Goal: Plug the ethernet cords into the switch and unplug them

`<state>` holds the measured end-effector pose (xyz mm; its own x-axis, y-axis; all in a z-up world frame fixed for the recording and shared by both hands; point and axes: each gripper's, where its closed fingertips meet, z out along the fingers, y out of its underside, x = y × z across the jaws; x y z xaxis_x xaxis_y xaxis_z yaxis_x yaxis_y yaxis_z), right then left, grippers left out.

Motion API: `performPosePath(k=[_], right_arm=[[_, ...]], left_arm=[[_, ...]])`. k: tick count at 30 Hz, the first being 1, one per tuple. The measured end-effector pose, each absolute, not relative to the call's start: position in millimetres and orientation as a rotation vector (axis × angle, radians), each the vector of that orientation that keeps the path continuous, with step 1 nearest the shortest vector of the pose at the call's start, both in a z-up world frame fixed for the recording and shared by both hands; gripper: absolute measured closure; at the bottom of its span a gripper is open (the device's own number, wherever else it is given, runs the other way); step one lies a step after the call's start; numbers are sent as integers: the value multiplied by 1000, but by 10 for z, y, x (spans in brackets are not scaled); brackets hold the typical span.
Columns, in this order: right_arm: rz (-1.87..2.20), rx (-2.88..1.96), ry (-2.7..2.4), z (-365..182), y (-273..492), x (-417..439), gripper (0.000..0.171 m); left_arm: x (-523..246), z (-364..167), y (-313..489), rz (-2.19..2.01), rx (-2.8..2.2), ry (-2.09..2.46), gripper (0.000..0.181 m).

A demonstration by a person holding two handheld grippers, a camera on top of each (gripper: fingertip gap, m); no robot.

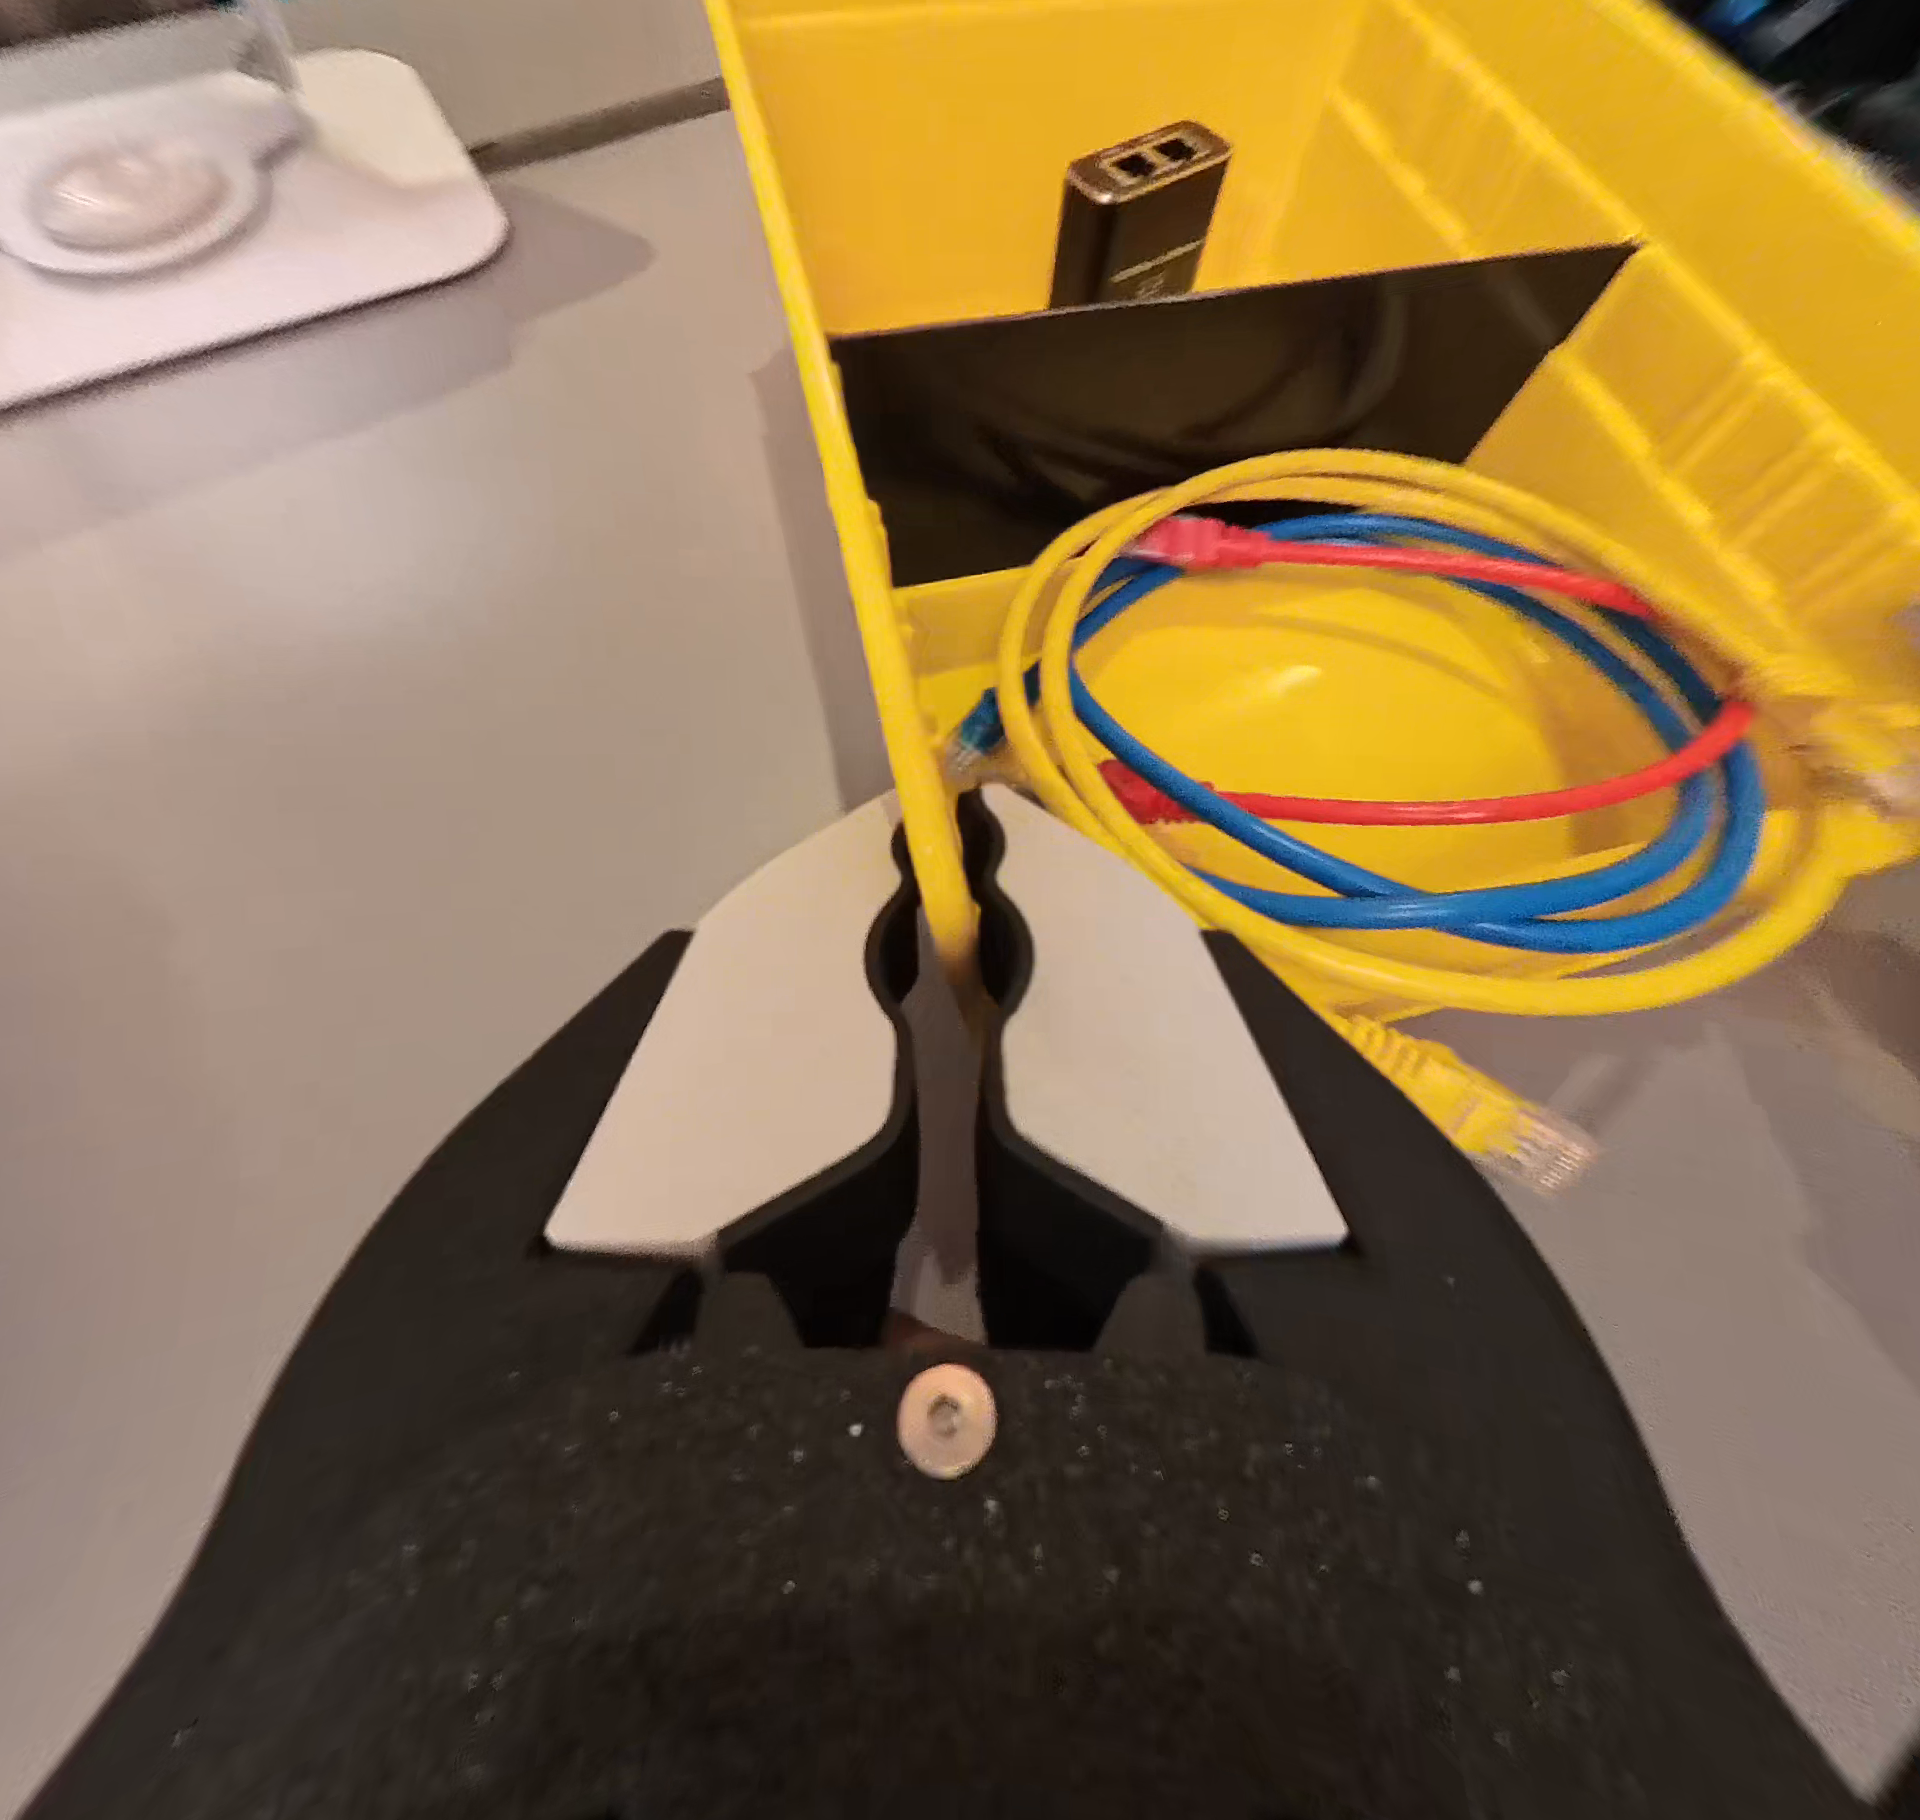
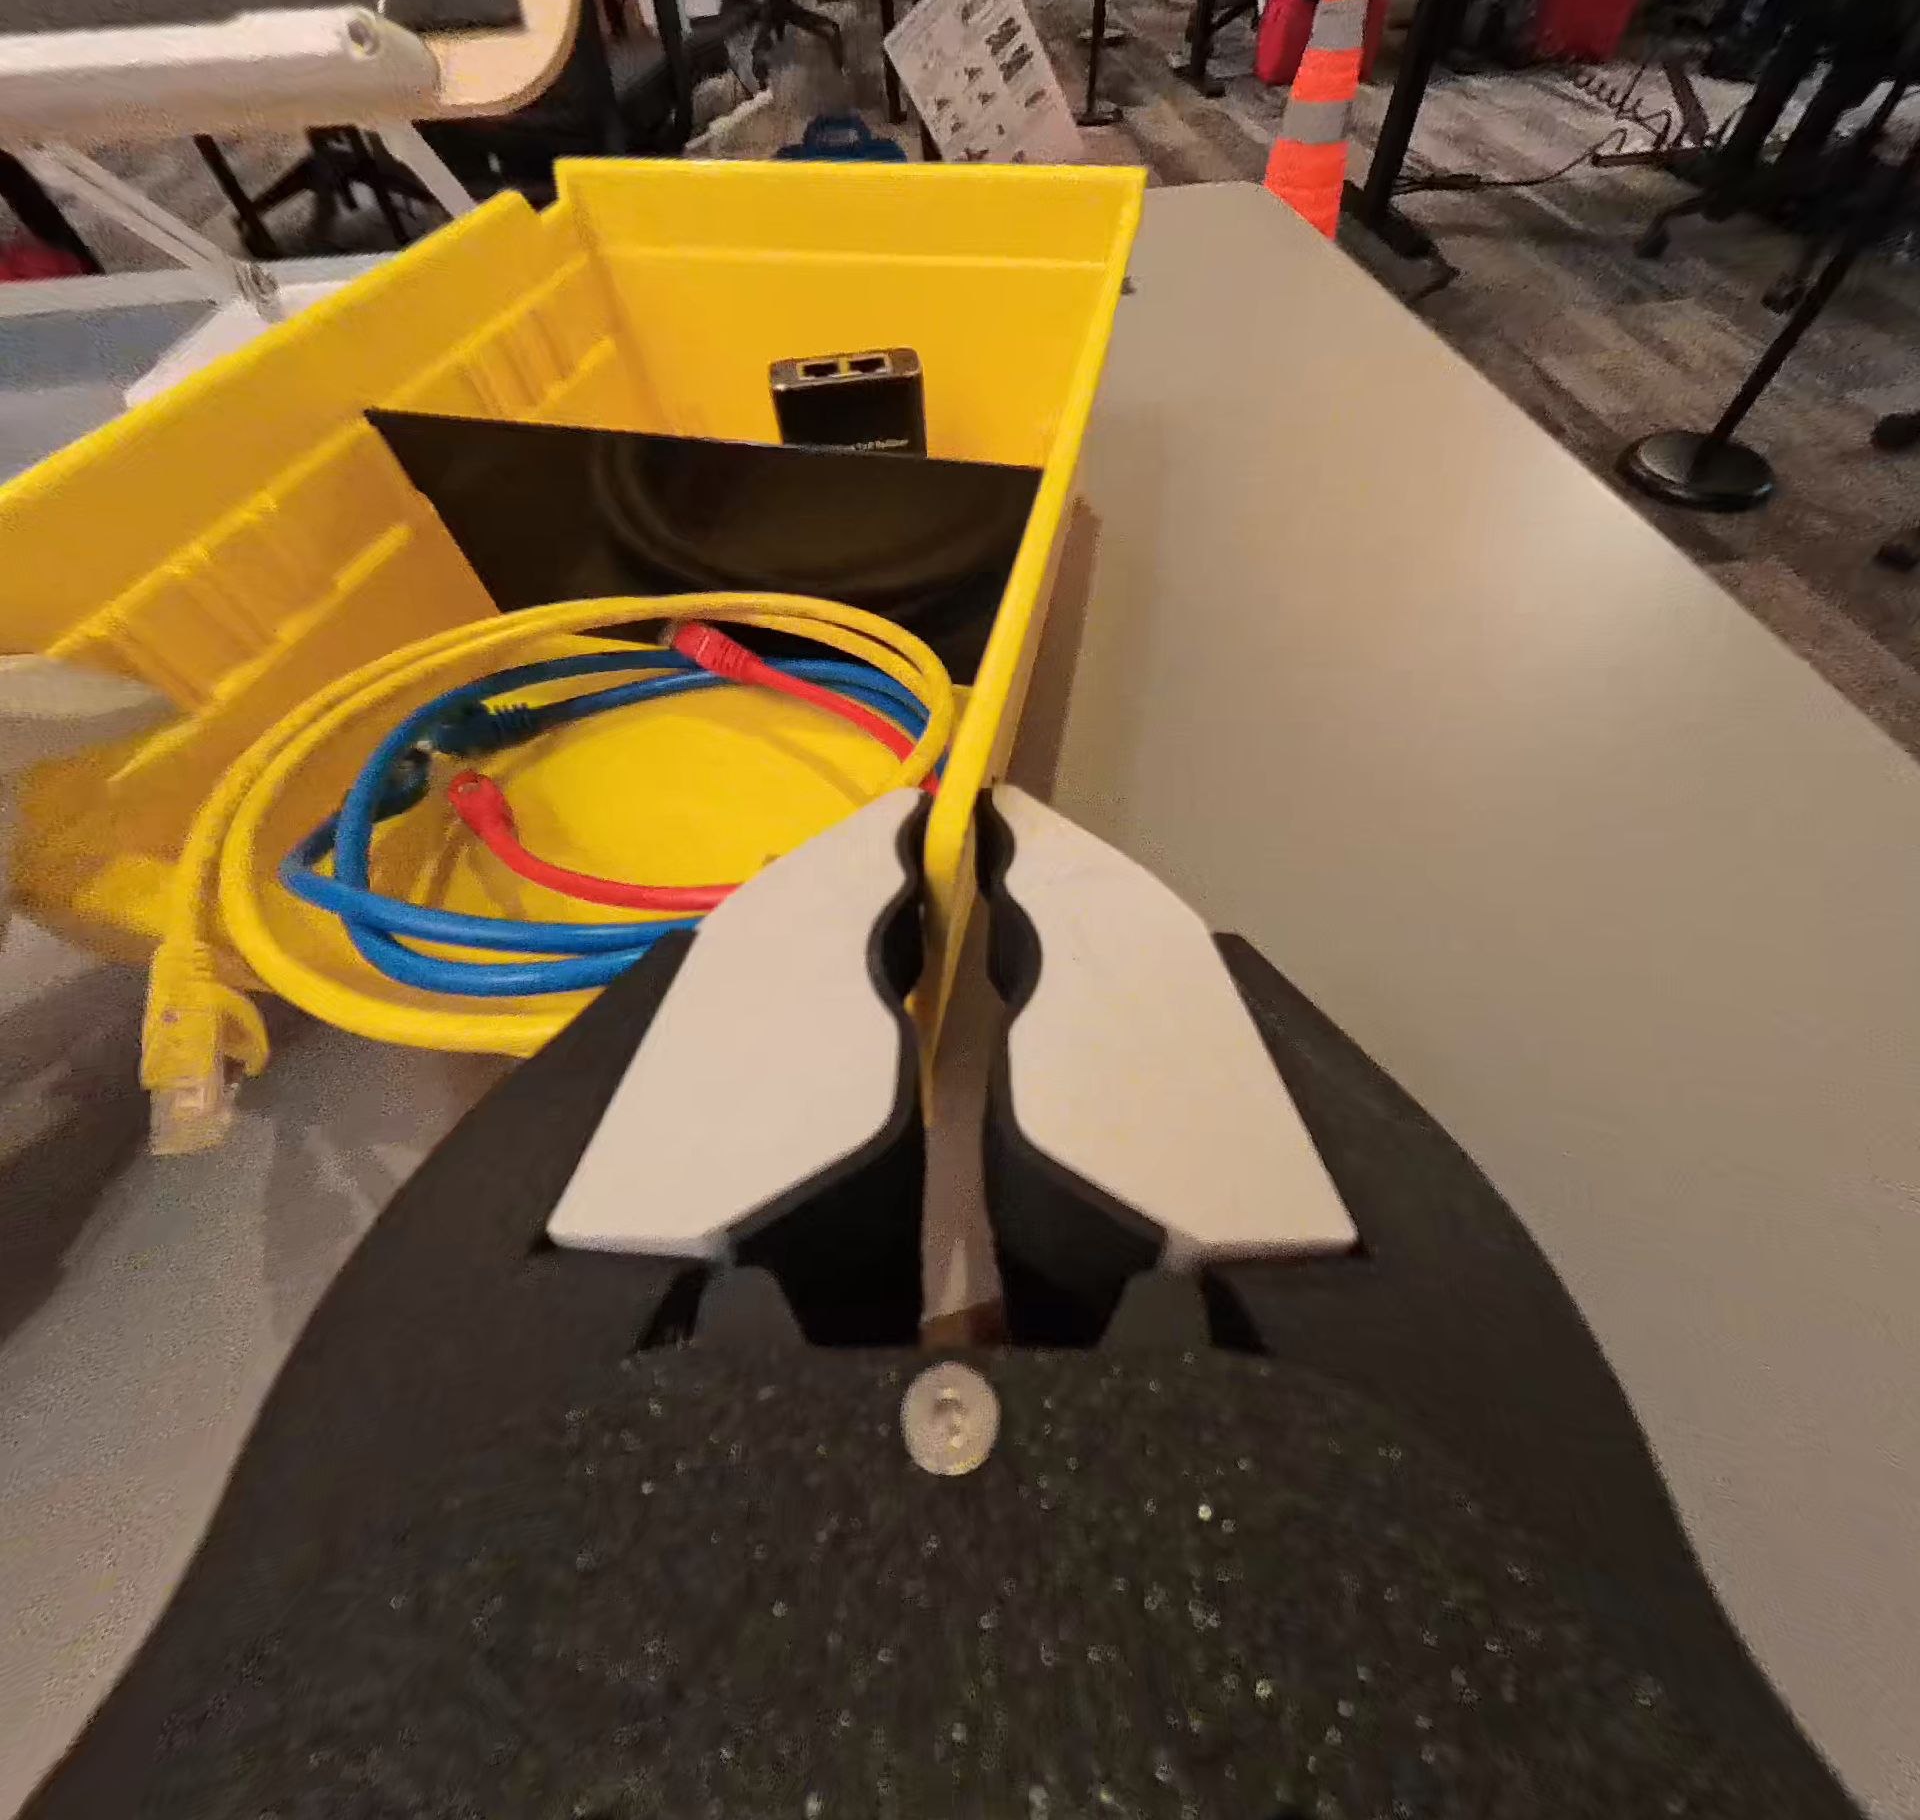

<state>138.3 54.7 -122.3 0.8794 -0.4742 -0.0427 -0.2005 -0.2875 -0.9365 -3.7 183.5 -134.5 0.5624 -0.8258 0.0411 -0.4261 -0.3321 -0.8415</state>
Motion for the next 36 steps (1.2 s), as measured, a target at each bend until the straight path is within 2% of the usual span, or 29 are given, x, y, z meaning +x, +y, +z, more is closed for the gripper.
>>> performPosePath(k=[3, 9, 14, 18, 22, 24, 27, 31, 36], right_arm=[[-374, -1908, 536, -1184, 602, 1314, 166], [-250, -1831, 426, -828, 1114, 713, 168], [-197, -1920, 244, -957, 1791, 42, 167], [-162, -1991, 231, -1152, 2071, -159, 167], [-146, -1978, 172, -1238, 2125, -153, 167], [-108, -1964, 120, -1245, 2113, -163, 166], [-28, -1940, -1, -1175, 2040, -182, 157], [150, -1844, -36, -918, 1832, -22, 137], [275, -1795, 5, -825, 1642, 275, 138]], left_arm=[[-155, -1317, 1861, -567, -1937, 968, 177], [-950, -1094, 2097, -521, -1921, 808, 176], [-1754, -975, 2577, -350, -1920, 661, 177], [-1985, -1177, 2746, -305, -1990, 645, 176], [-1997, -1313, 2667, -362, -1973, 627, 170], [-1942, -1283, 2581, -453, -1982, 637, 152], [-2055, -1076, 2484, -548, -1983, 576, 145], [-2560, -839, 2225, -623, -1967, 437, 144], [-3821, -945, 2463, -299, -1979, 437, 141]])
